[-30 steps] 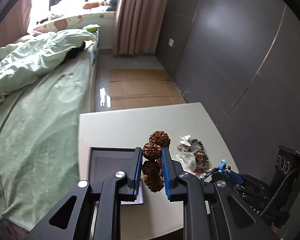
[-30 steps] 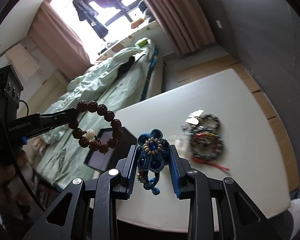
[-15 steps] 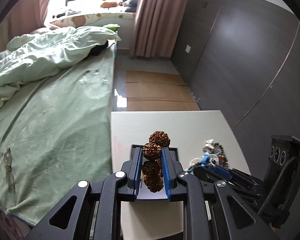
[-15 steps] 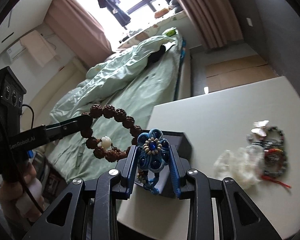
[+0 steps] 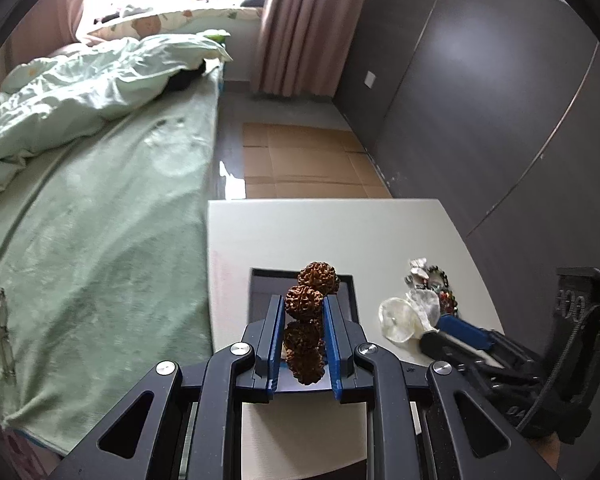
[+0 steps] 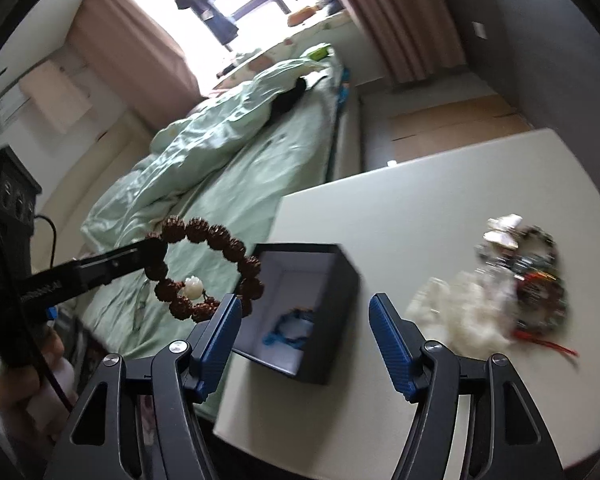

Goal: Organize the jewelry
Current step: 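Carry both items into the black box and open both grippers, then grasp the clear plastic bags with the left gripper while the right gripper grasps a dark bead bracelet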

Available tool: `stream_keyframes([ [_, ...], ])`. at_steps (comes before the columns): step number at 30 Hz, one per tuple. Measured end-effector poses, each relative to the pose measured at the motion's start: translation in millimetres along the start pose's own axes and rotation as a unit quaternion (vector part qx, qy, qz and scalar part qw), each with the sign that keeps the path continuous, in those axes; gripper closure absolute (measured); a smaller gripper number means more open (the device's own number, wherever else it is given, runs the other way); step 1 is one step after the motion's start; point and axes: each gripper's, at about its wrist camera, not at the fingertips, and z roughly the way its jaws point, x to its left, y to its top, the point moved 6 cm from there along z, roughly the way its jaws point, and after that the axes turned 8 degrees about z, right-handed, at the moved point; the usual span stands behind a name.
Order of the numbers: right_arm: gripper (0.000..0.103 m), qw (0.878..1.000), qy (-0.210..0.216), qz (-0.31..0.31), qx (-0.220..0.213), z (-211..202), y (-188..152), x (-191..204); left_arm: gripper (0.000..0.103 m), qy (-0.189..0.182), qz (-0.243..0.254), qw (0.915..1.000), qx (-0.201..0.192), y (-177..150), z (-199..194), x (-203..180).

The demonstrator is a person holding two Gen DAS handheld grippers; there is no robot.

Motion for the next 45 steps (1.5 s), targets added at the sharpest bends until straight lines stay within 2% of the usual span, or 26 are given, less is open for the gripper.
stream_keyframes([
  [4,0.036,1.000,-0.017,0.013,-0.017,-21.5,0.2,-21.6,0.083,-0.004,0.000,0.9999,0.011,-2.2,14.7,-9.6],
  [7,0.036,0.999,-0.022,0.033,-0.027,-36.1,1.0,-40.2,0.079,0.009,-0.003,0.9997,0.023,-4.2,27.3,-11.4],
  [9,0.036,0.998,-0.025,0.043,-0.032,-43.1,2.7,-50.6,0.062,0.020,0.000,0.9990,0.041,-7.0,37.0,-11.0],
  [10,0.036,0.998,-0.026,0.048,-0.034,-46.9,3.7,-56.0,0.048,0.023,-0.002,0.9988,0.044,-8.5,38.8,-10.4],
  [11,0.036,0.998,-0.027,0.052,-0.036,-49.8,3.4,-60.3,0.043,0.024,-0.007,0.9989,0.041,-9.3,38.5,-9.1],
  [17,0.036,0.996,-0.040,0.068,-0.036,-60.4,-2.7,-82.7,0.043,0.026,0.005,0.9992,0.032,-7.3,34.8,-20.1],
  [24,0.036,0.994,-0.048,0.092,-0.041,-71.9,-4.3,-109.4,0.043,-0.004,0.051,0.9983,0.027,-4.2,38.5,-65.7],
  [34,0.036,0.990,-0.051,0.116,-0.061,-94.3,-5.5,-139.5,0.043,-0.040,0.076,0.9948,0.054,-9.6,69.1,-117.4],
  [45,0.036,0.993,-0.061,0.095,-0.044,-90.4,-12.0,-158.4,0.043,-0.051,0.069,0.9922,0.090,-17.1,116.0,-138.3],
])
